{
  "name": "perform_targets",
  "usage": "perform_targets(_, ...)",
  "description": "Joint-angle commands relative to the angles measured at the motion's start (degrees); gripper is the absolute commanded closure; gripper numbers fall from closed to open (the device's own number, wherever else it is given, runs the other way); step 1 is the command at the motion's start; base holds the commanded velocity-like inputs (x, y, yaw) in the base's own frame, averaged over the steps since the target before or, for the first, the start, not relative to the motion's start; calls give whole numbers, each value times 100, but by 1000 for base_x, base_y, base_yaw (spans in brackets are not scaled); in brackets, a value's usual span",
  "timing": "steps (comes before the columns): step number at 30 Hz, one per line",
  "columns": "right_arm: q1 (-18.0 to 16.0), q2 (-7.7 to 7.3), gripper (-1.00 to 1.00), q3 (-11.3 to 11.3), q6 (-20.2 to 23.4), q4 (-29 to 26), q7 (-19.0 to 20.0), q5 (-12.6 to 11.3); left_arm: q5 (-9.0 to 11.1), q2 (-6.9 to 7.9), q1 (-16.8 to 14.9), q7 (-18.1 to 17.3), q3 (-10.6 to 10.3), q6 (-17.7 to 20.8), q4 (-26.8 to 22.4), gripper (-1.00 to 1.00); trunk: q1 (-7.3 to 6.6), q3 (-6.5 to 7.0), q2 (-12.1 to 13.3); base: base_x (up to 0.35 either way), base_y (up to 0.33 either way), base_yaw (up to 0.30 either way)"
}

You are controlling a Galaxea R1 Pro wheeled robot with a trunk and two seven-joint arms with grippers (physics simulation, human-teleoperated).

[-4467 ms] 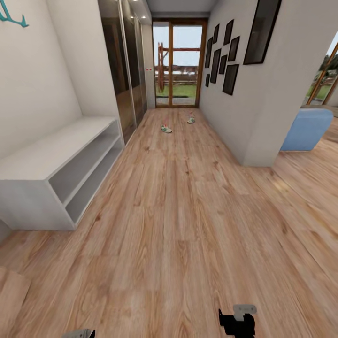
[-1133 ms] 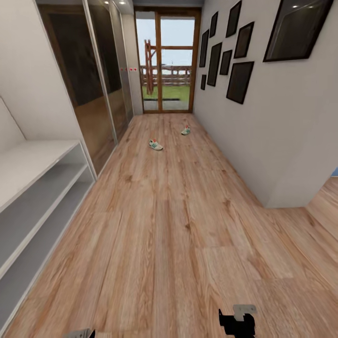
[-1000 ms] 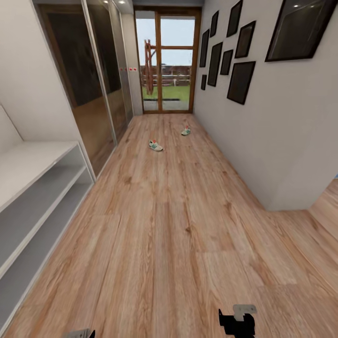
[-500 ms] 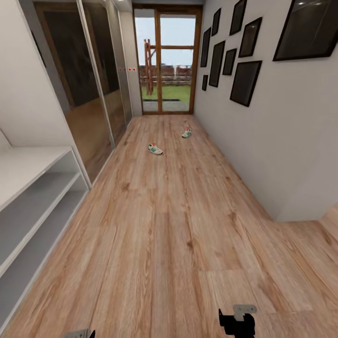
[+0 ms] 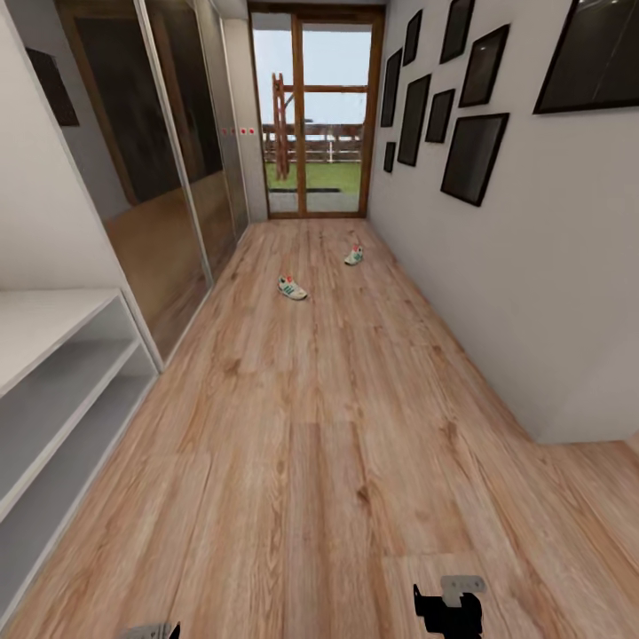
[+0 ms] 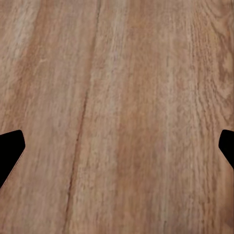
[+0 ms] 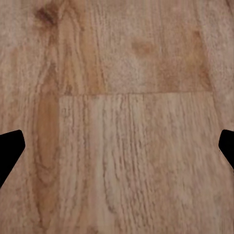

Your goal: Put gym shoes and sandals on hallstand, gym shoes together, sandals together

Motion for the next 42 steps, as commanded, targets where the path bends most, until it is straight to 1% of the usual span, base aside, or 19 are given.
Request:
perform_targets(1,-3,0,-100,12,-13,5,-28,17,11,-3,-4,-56,42,-9,5,-100,3,-5,-1,338,0,0)
perform_targets(6,-3,-1,-100,12,-13,5,-28,15,11,-3,-4,-56,42,-9,5,-100,3,-5,-1,338,0,-69)
perform_targets(16,-3,-2,-100,12,-13,5,-28,13,9,-3,-4,-56,42,-9,5,-100,3,-5,-1,338,0,-217)
perform_targets(21,-3,-2,-100,12,-13,3,-32,12,9,-3,-4,-56,42,-9,5,-100,3,-5,-1,338,0,-122)
perform_targets(40,-3,-18,-100,12,-13,0,-4,20,9,-3,-4,-56,42,-9,5,-100,3,-5,-1,338,0,-18)
perform_targets(42,-2,-17,-100,28,-13,7,-15,51,14,-3,-4,-58,40,-10,5,-100,2,-5,-1,0,0,0)
